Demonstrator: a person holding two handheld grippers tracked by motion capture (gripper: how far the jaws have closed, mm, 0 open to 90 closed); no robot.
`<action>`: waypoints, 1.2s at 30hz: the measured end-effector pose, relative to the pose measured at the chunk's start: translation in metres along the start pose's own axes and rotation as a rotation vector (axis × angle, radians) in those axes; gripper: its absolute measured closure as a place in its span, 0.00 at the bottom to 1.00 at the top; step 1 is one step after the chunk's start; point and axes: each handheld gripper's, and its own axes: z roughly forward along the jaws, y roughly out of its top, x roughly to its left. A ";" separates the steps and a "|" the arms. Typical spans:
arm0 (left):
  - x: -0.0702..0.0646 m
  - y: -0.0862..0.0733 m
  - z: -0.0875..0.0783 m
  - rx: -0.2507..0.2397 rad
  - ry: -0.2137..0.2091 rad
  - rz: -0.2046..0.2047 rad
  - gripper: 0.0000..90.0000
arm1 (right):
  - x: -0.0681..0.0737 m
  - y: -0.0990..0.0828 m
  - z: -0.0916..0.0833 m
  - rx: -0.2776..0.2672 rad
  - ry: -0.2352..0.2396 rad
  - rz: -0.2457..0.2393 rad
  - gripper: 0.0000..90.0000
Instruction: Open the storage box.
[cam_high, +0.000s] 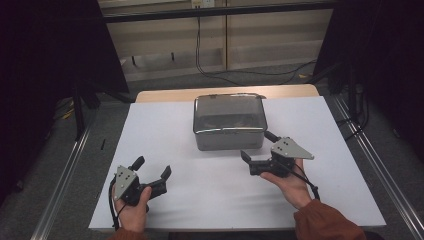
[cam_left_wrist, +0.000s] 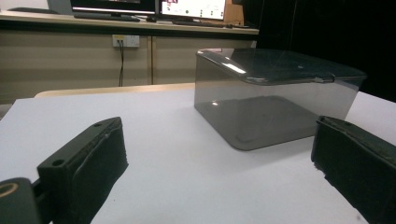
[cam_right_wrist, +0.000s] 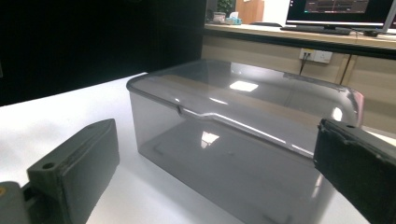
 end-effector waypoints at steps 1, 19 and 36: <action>0.000 0.000 0.000 0.003 0.001 0.005 0.03 | 0.000 0.000 0.000 0.000 0.000 0.000 0.00; 0.000 0.001 0.001 -0.005 0.013 0.030 0.03 | 0.006 0.015 0.028 0.019 0.016 -0.154 0.03; 0.001 0.001 0.001 -0.006 0.012 0.033 0.03 | 0.018 0.020 0.051 0.051 -0.060 -0.565 0.12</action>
